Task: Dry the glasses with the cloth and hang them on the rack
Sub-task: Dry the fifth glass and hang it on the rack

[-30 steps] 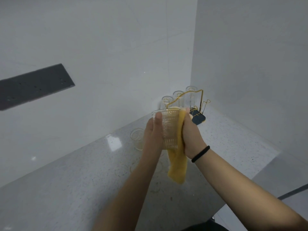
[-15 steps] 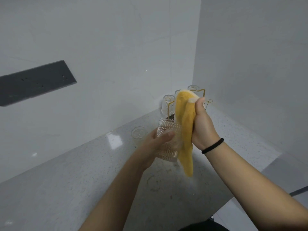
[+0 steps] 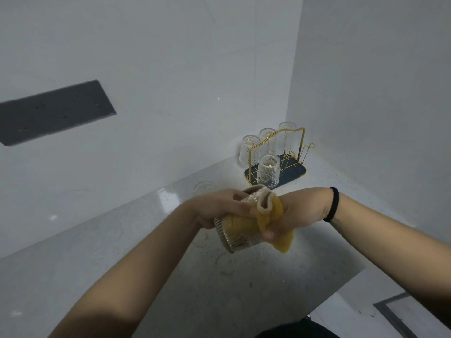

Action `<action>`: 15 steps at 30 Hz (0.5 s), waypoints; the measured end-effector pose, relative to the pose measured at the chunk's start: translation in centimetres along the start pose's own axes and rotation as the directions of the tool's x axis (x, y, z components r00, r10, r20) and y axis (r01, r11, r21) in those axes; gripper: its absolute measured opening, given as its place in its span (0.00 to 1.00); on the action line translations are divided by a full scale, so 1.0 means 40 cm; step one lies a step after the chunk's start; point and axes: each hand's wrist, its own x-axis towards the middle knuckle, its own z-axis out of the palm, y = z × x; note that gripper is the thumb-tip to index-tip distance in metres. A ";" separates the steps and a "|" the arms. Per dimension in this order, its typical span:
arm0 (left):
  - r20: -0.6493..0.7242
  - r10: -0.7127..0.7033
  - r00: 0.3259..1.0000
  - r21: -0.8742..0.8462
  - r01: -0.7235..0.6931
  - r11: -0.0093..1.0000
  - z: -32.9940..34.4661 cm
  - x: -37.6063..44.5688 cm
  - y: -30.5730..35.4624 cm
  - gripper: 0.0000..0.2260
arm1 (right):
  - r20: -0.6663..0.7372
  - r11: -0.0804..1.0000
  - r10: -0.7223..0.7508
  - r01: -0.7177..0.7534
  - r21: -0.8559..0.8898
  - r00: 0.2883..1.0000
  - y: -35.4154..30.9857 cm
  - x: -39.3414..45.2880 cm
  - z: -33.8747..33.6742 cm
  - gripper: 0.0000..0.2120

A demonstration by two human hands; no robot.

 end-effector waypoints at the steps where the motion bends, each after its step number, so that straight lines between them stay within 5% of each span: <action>1: 0.033 -0.001 0.999 0.004 0.001 1.000 -0.004 0.001 0.002 0.25 | 0.017 0.999 -0.014 0.015 -0.036 1.000 0.002 0.003 -0.001 0.23; 4: 0.006 0.024 1.000 -0.102 -0.024 0.994 -0.012 -0.002 -0.012 0.29 | -0.025 0.993 -0.113 0.114 0.040 0.993 0.005 0.001 -0.006 0.19; 7: -0.291 0.110 0.951 -0.129 -0.153 0.980 0.007 -0.007 -0.050 0.28 | -0.169 0.907 -0.151 0.204 0.369 0.974 0.022 -0.010 -0.010 0.15; 10: -0.582 0.366 0.726 0.067 -0.406 0.911 0.078 0.012 -0.085 0.28 | -0.282 0.668 -0.148 0.307 0.678 0.948 0.026 -0.002 -0.007 0.22; 12: -0.674 0.466 0.573 0.189 -0.476 0.859 0.118 0.030 -0.099 0.20 | -0.321 0.614 -0.103 0.314 0.724 0.941 0.014 0.010 0.008 0.26; 15: -0.740 0.444 0.505 0.183 -0.484 0.856 0.128 0.029 -0.089 0.13 | -0.331 0.642 -0.118 0.326 0.694 0.936 -0.007 0.003 0.026 0.22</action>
